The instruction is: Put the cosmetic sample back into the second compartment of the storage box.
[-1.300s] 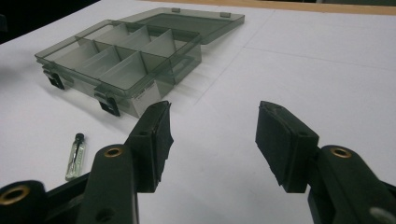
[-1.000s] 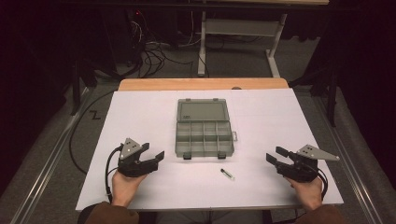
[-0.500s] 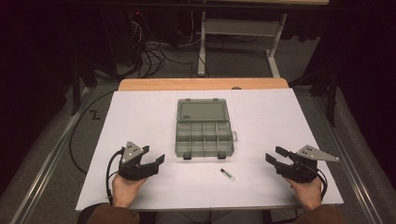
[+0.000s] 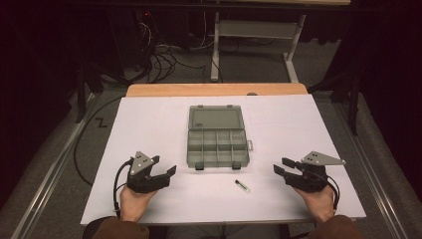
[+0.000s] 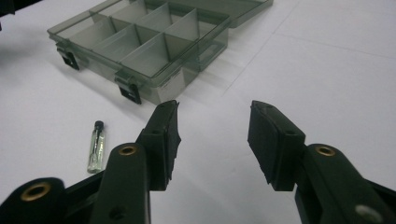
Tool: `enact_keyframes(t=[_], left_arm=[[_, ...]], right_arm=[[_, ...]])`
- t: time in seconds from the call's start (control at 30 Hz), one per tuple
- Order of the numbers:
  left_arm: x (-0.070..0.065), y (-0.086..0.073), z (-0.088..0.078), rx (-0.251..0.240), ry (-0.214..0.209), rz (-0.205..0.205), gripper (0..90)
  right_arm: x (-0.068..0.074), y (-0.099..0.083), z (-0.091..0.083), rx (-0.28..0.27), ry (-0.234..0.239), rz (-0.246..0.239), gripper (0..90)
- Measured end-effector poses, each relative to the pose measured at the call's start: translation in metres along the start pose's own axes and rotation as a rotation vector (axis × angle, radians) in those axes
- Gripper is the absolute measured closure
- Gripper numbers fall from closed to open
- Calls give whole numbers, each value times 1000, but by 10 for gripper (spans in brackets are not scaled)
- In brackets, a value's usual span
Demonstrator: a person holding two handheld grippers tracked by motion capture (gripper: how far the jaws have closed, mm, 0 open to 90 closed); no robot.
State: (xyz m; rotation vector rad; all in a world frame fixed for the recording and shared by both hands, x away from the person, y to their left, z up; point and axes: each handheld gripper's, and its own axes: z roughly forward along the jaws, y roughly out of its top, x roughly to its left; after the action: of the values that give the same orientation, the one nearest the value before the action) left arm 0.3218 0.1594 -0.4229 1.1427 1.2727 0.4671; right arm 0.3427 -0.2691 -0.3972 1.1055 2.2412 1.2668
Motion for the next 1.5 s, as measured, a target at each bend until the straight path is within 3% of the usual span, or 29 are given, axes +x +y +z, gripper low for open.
enact_keyframes(t=[0.43,1.5], left_arm=[[0,-2,2,4,2,12,287],[0,-2,2,-3,5,18,286]], right_arm=[[19,13,18,147,50,-45,656],[50,30,47,340,117,-164,735]])
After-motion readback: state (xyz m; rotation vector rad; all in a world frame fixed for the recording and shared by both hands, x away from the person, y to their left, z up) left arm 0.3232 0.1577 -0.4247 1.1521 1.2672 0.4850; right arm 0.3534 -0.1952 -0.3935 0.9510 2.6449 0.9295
